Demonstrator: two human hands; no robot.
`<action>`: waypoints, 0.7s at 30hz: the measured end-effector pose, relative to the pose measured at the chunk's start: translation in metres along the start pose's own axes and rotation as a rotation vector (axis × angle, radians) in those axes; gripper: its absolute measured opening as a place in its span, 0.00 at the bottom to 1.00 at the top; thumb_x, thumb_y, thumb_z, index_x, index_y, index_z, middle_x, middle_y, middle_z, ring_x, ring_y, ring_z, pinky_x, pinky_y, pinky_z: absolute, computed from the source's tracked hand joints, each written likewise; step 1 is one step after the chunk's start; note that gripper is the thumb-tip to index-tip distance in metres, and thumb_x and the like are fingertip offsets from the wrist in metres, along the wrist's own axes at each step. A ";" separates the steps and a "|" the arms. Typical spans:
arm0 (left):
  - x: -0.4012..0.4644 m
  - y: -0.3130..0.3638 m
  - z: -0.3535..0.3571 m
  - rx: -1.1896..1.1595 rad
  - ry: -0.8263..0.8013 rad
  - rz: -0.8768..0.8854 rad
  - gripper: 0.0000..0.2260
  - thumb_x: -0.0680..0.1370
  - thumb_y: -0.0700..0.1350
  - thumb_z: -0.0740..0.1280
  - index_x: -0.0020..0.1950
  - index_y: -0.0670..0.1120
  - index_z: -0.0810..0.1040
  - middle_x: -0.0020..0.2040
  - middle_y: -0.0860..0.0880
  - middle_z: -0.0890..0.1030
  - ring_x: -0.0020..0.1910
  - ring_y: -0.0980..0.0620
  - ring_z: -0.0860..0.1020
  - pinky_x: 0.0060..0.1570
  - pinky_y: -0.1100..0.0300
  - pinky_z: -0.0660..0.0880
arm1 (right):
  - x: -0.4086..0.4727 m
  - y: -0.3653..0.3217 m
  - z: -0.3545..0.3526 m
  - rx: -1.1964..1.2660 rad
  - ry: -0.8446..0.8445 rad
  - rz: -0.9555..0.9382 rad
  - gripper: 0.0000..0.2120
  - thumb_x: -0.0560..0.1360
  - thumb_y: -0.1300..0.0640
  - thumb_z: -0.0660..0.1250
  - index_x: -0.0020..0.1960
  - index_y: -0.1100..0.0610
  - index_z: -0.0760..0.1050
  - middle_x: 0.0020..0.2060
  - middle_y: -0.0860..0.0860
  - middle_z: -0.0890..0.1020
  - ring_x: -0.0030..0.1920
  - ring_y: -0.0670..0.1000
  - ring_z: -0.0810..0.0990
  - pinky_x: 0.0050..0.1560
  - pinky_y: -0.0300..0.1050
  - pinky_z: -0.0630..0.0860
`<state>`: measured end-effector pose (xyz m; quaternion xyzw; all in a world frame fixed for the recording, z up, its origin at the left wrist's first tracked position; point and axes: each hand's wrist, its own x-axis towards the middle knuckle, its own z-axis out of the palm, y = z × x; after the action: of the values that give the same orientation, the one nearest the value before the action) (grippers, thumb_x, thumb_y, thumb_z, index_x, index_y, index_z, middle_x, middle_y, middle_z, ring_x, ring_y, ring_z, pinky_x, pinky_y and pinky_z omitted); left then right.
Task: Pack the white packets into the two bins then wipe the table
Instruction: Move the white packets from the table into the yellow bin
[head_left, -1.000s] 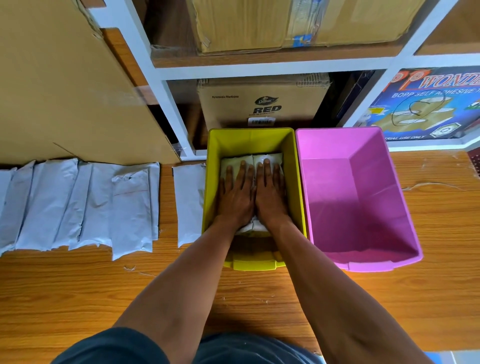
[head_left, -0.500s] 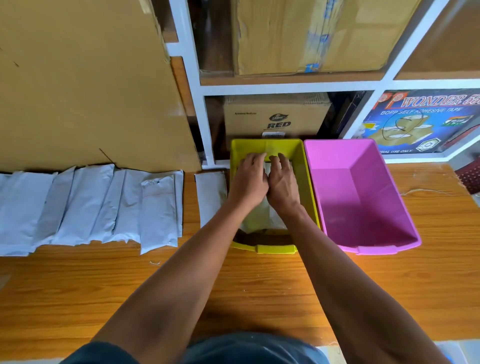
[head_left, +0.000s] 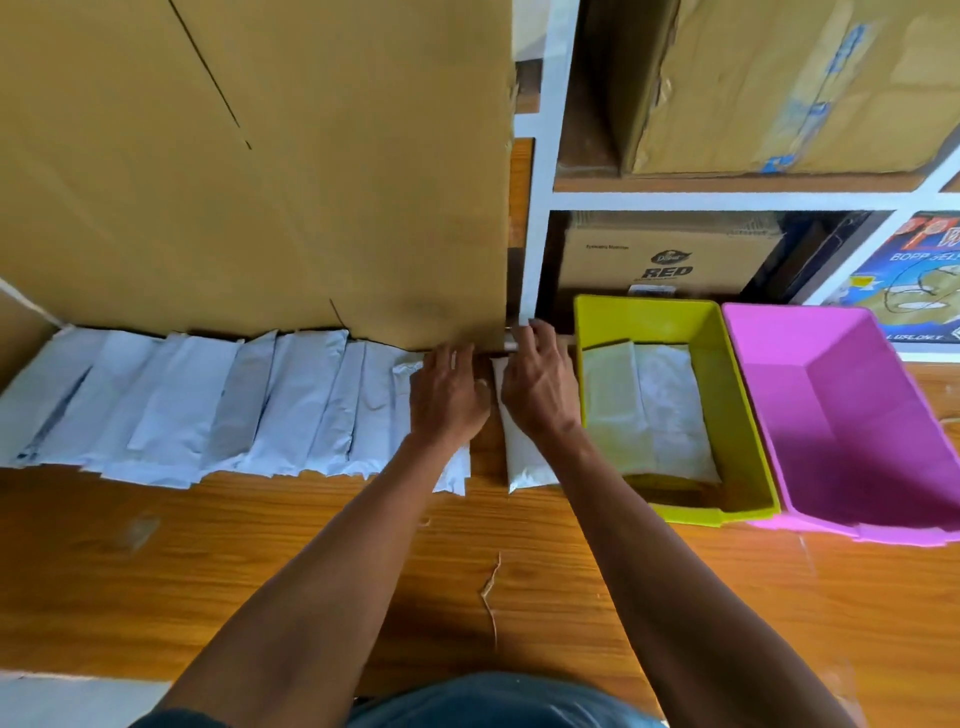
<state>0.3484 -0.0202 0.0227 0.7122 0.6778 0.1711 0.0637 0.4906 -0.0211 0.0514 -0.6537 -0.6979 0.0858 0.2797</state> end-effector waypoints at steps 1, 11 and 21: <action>-0.002 -0.012 0.003 0.026 -0.049 -0.022 0.27 0.81 0.51 0.67 0.78 0.44 0.69 0.77 0.41 0.71 0.74 0.38 0.70 0.67 0.40 0.74 | -0.002 -0.006 0.009 -0.015 -0.057 0.026 0.24 0.78 0.57 0.57 0.73 0.60 0.69 0.71 0.61 0.71 0.65 0.66 0.73 0.60 0.62 0.77; -0.009 -0.078 0.041 0.118 -0.369 -0.092 0.37 0.81 0.65 0.63 0.86 0.57 0.53 0.87 0.48 0.48 0.84 0.35 0.49 0.77 0.37 0.60 | -0.041 0.029 0.094 -0.284 -0.459 0.293 0.38 0.81 0.37 0.63 0.84 0.43 0.49 0.85 0.56 0.42 0.81 0.71 0.53 0.74 0.69 0.64; -0.006 -0.080 0.059 0.034 -0.365 -0.055 0.40 0.81 0.61 0.64 0.87 0.60 0.44 0.86 0.51 0.37 0.84 0.34 0.39 0.79 0.32 0.53 | -0.031 0.027 0.107 -0.285 -0.404 0.308 0.37 0.82 0.40 0.62 0.84 0.40 0.48 0.84 0.59 0.36 0.77 0.73 0.58 0.71 0.71 0.67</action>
<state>0.2927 -0.0123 -0.0593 0.7137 0.6769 0.0257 0.1782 0.4594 -0.0206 -0.0590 -0.7541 -0.6372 0.1570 0.0241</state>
